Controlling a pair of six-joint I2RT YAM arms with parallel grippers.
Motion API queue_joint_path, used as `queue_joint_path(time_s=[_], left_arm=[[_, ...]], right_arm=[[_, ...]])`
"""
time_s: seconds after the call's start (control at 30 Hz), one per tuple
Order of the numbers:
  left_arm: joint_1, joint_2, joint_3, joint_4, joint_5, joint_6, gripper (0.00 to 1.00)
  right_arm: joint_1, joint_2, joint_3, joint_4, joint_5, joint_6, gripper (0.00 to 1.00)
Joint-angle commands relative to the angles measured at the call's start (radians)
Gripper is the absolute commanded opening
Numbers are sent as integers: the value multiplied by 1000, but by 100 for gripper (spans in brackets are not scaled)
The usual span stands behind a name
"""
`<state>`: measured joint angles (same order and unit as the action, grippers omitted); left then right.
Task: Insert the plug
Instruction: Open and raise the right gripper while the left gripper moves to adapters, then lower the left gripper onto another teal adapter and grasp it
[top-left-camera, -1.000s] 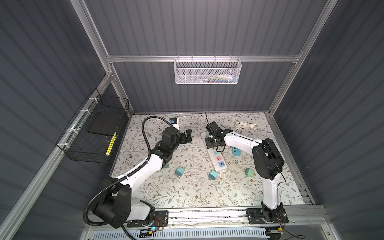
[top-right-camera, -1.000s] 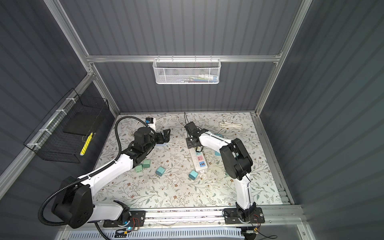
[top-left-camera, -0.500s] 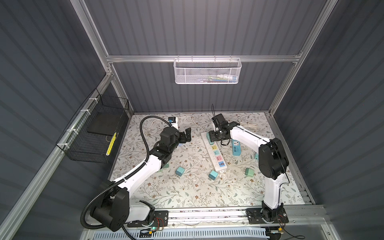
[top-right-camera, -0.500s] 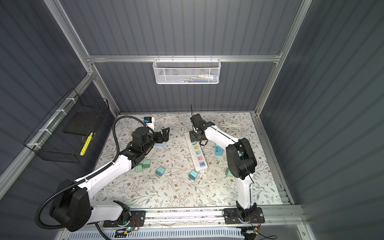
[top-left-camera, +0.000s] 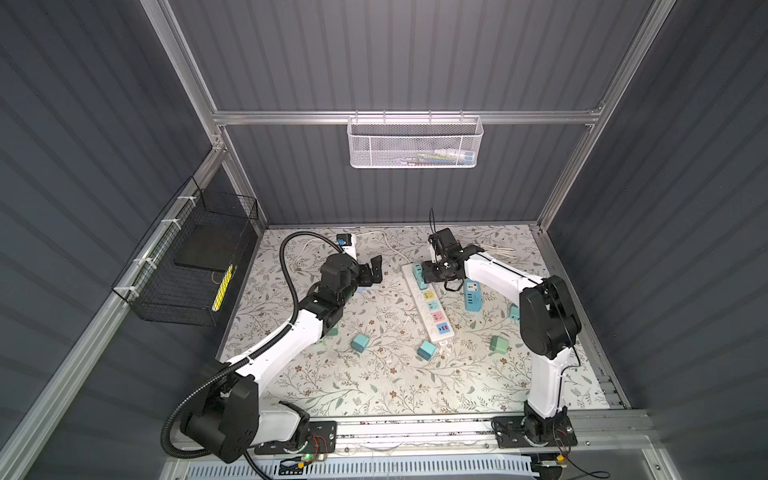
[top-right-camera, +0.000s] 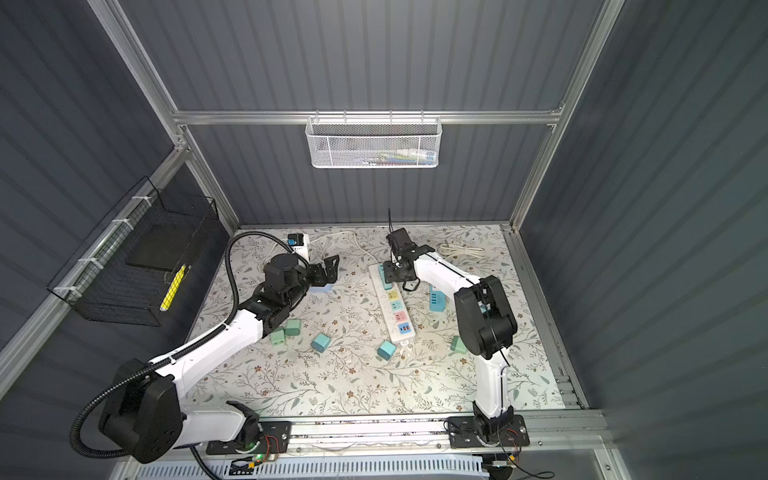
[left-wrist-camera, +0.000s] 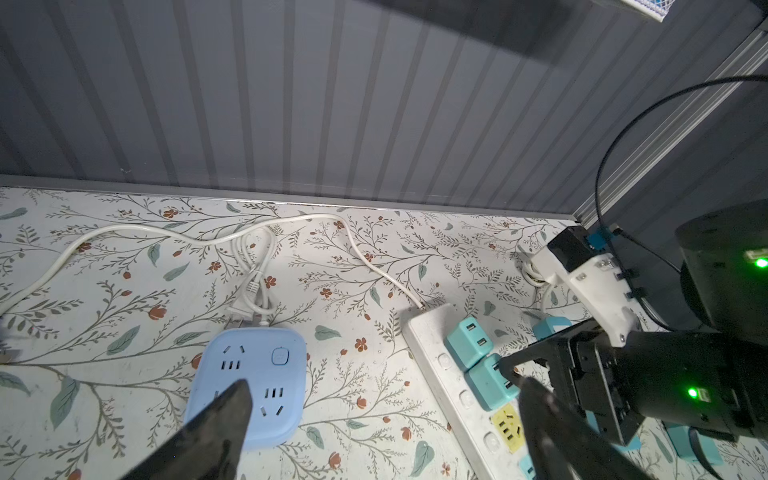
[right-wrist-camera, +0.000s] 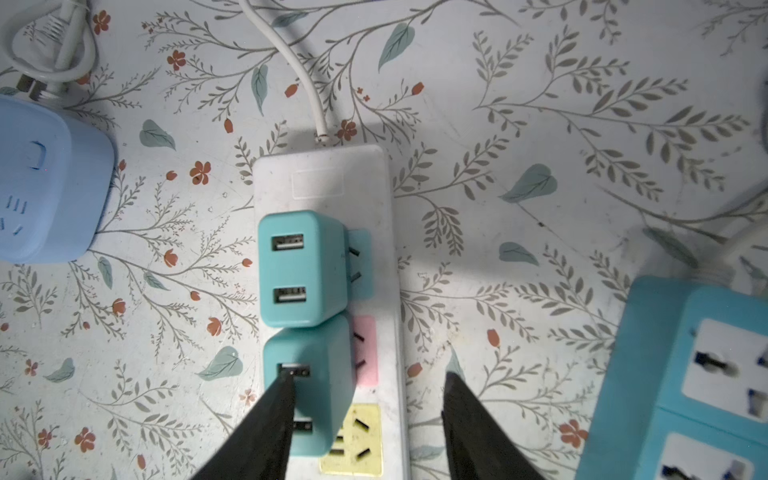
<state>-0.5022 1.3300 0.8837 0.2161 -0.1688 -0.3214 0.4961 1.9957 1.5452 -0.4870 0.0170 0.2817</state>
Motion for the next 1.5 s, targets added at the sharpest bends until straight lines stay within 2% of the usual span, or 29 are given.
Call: queue_joint_path(time_s=[0.0,0.2,0.3,0.47,0.53,0.6,0.67,0.83,1.1,1.23,1.47], left_arm=[[-2,10,24,-28,-20,8,100],[-2,29,128,-232,-132,-83,100],[-2,57,219,-457,-180,-127,100],[-2,61,256,-758,-135,-146,100],[-2,64,245,-862,-112,-164,100],[-2,59,210,-917,-52,-167,100],[-2,58,167,-945,17,-183,100],[-4,103,77,-934,179,-186,96],[-16,171,39,-869,275,-166,92],[-46,198,51,-851,287,-159,92],[-106,239,67,-863,241,-171,91]], right_arm=[[-1,-19,3,-76,-1,-12,59],[-4,-152,48,-83,59,-8,71],[-4,-229,-14,-49,63,5,73],[-5,-384,-264,152,48,56,79],[-20,-403,-279,115,16,111,81],[-29,-406,-279,61,-41,113,81],[-28,-429,-313,84,-81,104,80],[-28,-480,-347,93,-90,95,80],[-28,-534,-403,126,-93,90,80],[-28,-564,-441,124,-83,79,81],[-30,-624,-519,142,-63,73,84]])
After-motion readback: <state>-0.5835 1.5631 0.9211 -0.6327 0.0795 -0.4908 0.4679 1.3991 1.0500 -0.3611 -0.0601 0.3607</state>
